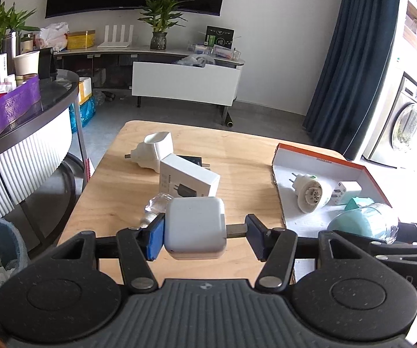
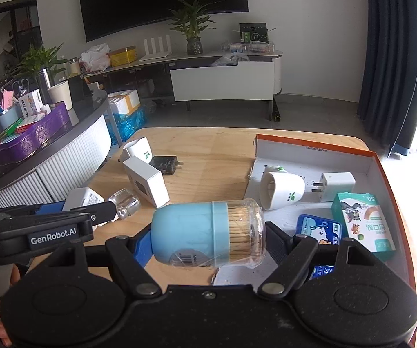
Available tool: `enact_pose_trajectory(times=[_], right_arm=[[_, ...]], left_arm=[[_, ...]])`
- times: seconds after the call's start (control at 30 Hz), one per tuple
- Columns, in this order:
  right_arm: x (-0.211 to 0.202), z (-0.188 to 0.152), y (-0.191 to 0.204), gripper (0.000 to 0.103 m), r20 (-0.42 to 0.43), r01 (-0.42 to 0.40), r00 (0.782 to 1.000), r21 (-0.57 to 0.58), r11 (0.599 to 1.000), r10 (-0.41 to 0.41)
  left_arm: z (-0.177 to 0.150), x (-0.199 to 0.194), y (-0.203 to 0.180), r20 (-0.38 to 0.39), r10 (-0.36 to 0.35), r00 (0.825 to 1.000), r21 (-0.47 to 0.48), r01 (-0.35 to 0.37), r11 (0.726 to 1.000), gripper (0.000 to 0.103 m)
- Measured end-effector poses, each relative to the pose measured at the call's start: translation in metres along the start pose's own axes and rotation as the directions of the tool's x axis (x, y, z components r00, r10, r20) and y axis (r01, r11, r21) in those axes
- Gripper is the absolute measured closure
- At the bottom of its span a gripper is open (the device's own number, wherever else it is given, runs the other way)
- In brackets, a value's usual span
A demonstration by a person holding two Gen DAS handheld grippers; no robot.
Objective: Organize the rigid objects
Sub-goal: 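Carry the white charger and toothpick jar in both tools over the open box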
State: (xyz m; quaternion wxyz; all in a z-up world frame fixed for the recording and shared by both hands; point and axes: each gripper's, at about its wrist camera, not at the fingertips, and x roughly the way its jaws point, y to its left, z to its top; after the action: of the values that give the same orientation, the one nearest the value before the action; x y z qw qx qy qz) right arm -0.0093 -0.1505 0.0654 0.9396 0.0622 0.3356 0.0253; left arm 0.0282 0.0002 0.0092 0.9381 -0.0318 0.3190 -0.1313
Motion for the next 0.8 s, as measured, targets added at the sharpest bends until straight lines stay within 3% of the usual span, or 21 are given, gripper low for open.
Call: enact_pose_trajectory(times=[0.8], right_arm=[[-0.041,-0.016,-0.052,0.011,0.041,0.098,0.994,0.101,0.990,-0.103]], left_arm=[[-0.003,0.002,-0.053,-0.033,-0.102,0.994,0.095,0.105,0.990,0.045]])
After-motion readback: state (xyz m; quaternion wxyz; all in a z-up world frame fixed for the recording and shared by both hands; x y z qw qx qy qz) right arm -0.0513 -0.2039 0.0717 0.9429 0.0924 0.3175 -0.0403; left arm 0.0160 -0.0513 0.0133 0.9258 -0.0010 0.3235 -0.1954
